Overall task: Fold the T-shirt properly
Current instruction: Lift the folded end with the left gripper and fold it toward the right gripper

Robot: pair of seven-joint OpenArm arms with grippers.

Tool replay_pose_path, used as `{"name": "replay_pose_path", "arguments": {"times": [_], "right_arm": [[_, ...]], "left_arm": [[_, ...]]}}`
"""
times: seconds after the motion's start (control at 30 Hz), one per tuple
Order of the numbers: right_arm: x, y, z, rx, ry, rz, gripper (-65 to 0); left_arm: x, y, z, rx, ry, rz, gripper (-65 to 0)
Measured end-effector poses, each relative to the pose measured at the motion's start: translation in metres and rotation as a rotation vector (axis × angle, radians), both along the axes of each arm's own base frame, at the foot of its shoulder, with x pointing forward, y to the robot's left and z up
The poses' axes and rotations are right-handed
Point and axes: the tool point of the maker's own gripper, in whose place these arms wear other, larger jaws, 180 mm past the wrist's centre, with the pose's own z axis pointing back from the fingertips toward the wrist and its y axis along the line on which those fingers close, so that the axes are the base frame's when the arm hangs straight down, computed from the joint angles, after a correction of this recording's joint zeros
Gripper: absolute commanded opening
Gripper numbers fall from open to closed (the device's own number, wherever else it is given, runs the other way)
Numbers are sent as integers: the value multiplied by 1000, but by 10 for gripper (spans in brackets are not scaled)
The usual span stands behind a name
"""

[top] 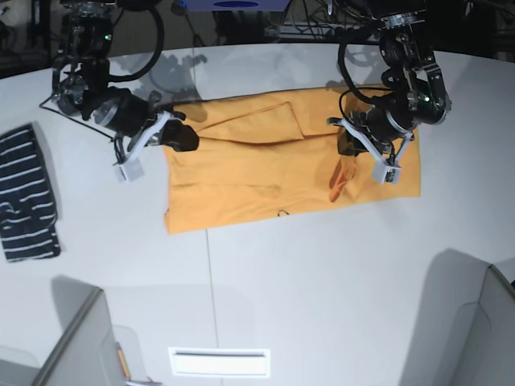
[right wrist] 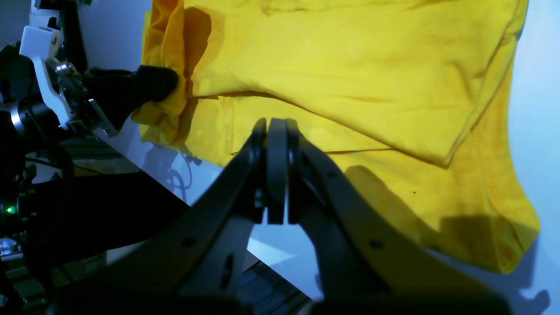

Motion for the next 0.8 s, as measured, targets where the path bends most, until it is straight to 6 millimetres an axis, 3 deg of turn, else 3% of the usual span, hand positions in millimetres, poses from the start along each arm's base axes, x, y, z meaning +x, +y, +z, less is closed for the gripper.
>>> {"name": "replay_pose_path", "arguments": {"times": [0.8], "right_arm": [[0, 0, 0, 0, 0, 0, -650]], "left_arm": [[4, -6, 2, -17, -8, 3, -650]]}}
